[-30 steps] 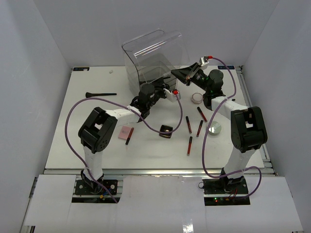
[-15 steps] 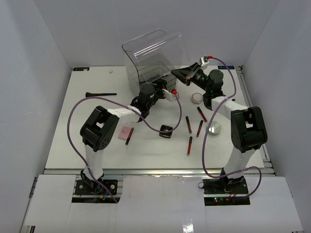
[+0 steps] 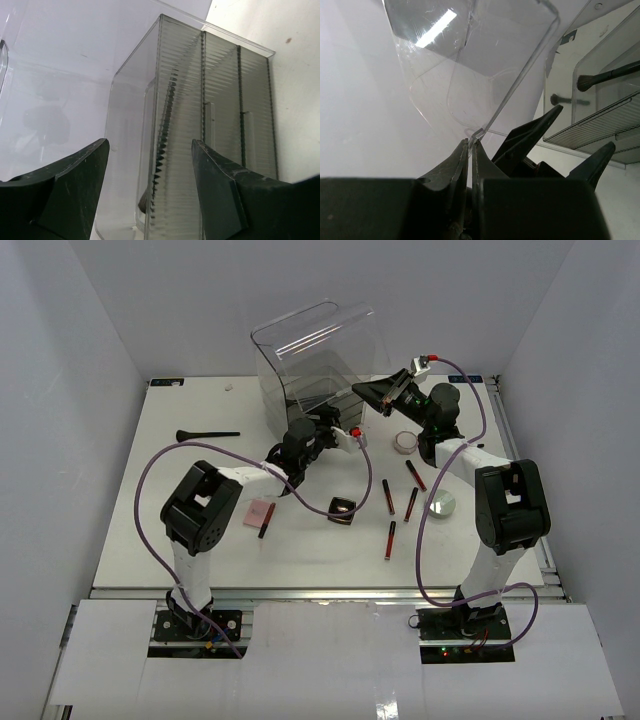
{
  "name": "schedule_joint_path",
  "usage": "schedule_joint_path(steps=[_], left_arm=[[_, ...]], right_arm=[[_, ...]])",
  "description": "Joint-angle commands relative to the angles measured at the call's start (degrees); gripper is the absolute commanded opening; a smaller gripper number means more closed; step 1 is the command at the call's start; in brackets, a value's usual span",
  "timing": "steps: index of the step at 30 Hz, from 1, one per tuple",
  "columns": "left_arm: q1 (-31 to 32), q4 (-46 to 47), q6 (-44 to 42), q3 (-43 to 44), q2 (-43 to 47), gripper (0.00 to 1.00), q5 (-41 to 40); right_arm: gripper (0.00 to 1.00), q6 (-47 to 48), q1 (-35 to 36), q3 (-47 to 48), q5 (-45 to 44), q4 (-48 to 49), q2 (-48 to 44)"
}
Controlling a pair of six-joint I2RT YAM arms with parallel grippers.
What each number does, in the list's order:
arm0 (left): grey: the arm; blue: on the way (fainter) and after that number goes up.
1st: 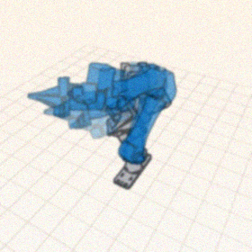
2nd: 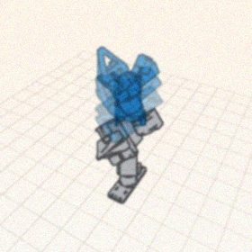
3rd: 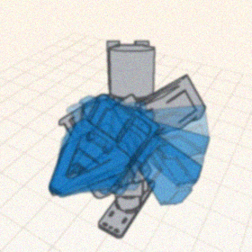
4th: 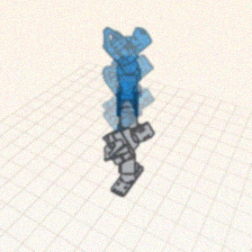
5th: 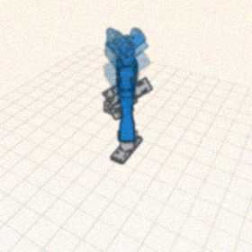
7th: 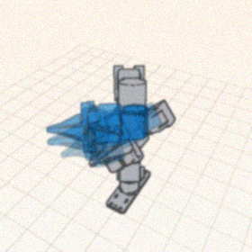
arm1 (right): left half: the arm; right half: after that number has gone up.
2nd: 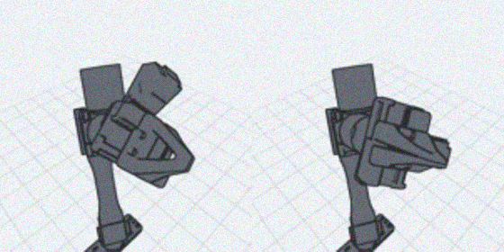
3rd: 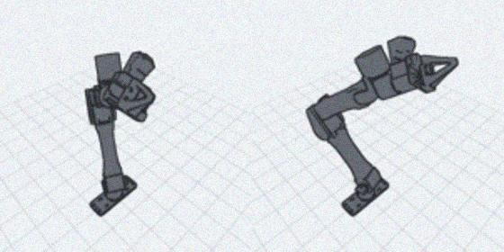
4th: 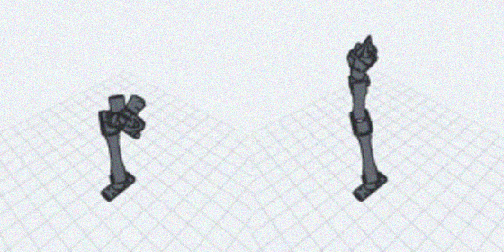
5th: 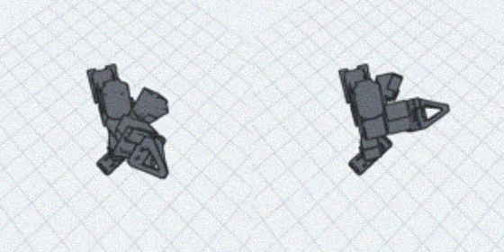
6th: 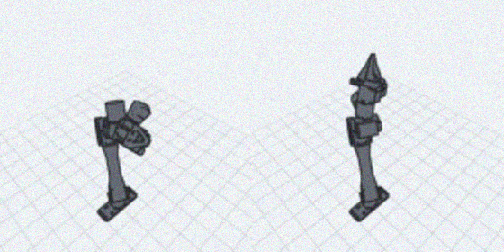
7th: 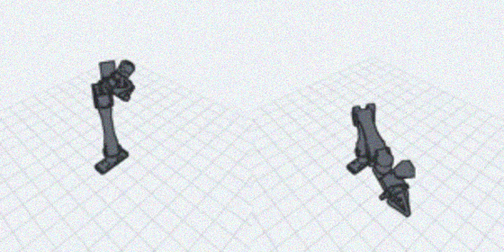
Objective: Organize the makeup
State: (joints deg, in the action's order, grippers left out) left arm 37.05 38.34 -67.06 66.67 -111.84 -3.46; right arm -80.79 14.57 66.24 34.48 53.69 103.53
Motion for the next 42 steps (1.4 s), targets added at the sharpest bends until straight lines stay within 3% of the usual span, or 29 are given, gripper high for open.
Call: schedule_joint_path(steps=[1, 7, 17, 39, 42], left_arm=[[1.84, 4.07, 1.58, -3.71, 5.6, 0.79, -0.44], [4.11, 8.34, 4.44, -7.52, 7.48, 0.8, -4.38], [4.79, 8.24, 20.28, -11.29, 17.34, 0.8, -3.32], [4.77, 9.85, 23.2, -10.25, 19.8, 0.8, -5.52], [4.79, 9.83, 23.12, -9.62, 19.56, 0.8, -5.77]], right_arm=[[0.08, 1.43, -0.42, 1.68, -1.09, 4.32, -3.88], [0.08, 1.49, -0.42, 1.38, -1.17, 4.38, -4.45], [0.08, 2.31, -0.42, 0.91, -1.26, 4.14, -4.74], [0.08, 3.31, -0.42, 0.35, -1.28, 3.15, -5.44], [0.13, 3.54, -0.42, 0.12, -1.26, 3.0, -5.53]])
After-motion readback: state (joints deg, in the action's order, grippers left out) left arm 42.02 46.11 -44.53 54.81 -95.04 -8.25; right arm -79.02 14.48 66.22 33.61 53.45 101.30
